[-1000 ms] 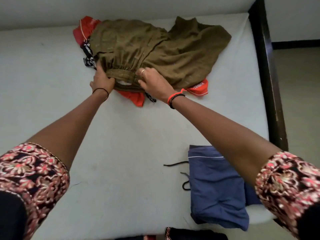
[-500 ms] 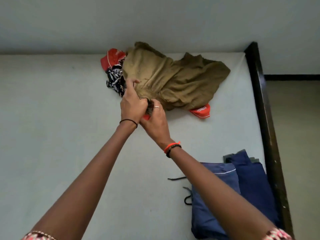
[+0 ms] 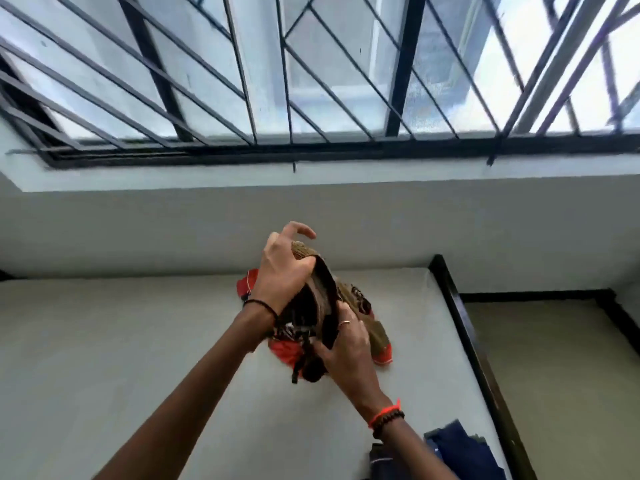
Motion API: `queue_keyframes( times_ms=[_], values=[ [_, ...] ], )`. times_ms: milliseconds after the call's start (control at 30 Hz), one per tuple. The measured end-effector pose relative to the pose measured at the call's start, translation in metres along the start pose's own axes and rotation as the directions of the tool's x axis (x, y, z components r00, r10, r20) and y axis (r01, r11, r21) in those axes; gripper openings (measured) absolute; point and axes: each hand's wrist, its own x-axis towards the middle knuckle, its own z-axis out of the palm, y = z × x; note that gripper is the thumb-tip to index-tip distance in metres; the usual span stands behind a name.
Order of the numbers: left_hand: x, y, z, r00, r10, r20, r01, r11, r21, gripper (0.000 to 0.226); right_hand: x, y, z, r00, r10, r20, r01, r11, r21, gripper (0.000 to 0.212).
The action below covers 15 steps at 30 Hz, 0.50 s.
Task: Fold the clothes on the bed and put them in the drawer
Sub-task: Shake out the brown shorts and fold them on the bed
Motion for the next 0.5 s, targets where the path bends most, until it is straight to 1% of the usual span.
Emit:
queue_keyframes(
  times_ms=[67, 100, 133, 200, 233, 300, 333, 400, 500],
  values=[
    [0.005, 0.035, -0.031, 1.0, 0.021, -0.007, -0.021, 1.0, 0.017, 0.036, 0.001, -0.008, -0.029, 0.994, -0.113, 0.01, 0.112, 0.957, -0.269, 0.057],
    [0.006, 0.057, -0.052, 0.999, 0.048, -0.015, -0.048, 0.998, 0.029, 0.036, 0.001, -0.02, -0.05, 0.985, -0.167, 0.042, 0.171, 0.917, -0.36, 0.054],
    [0.007, 0.073, -0.068, 0.997, 0.081, -0.004, -0.081, 0.995, 0.055, 0.037, 0.001, -0.029, -0.067, 0.979, -0.163, 0.124, 0.2, 0.888, -0.413, 0.056],
    [0.01, 0.104, -0.103, 0.99, 0.137, 0.032, -0.14, 0.98, 0.142, 0.036, 0.004, -0.044, -0.103, 0.949, -0.094, 0.303, 0.241, 0.834, -0.497, 0.063],
    [0.01, 0.116, -0.119, 0.986, 0.151, 0.067, -0.161, 0.969, 0.187, 0.036, 0.007, -0.048, -0.121, 0.928, -0.063, 0.367, 0.262, 0.811, -0.523, 0.057],
    [0.009, 0.139, -0.151, 0.972, 0.183, 0.148, -0.215, 0.946, 0.244, 0.033, 0.015, -0.059, -0.158, 0.896, -0.033, 0.443, 0.318, 0.743, -0.589, 0.038],
    [0.011, 0.147, -0.165, 0.964, 0.191, 0.184, -0.237, 0.933, 0.271, 0.031, 0.02, -0.064, -0.175, 0.886, -0.019, 0.463, 0.324, 0.74, -0.59, 0.032],
    [0.012, 0.161, -0.189, 0.953, 0.181, 0.244, -0.26, 0.903, 0.343, 0.029, 0.026, -0.08, -0.212, 0.882, -0.026, 0.471, 0.318, 0.772, -0.551, 0.027],
    [0.013, 0.182, -0.22, 0.932, 0.141, 0.334, -0.291, 0.84, 0.458, 0.026, 0.036, -0.109, -0.266, 0.878, -0.011, 0.479, 0.283, 0.819, -0.5, 0.027]
  ],
)
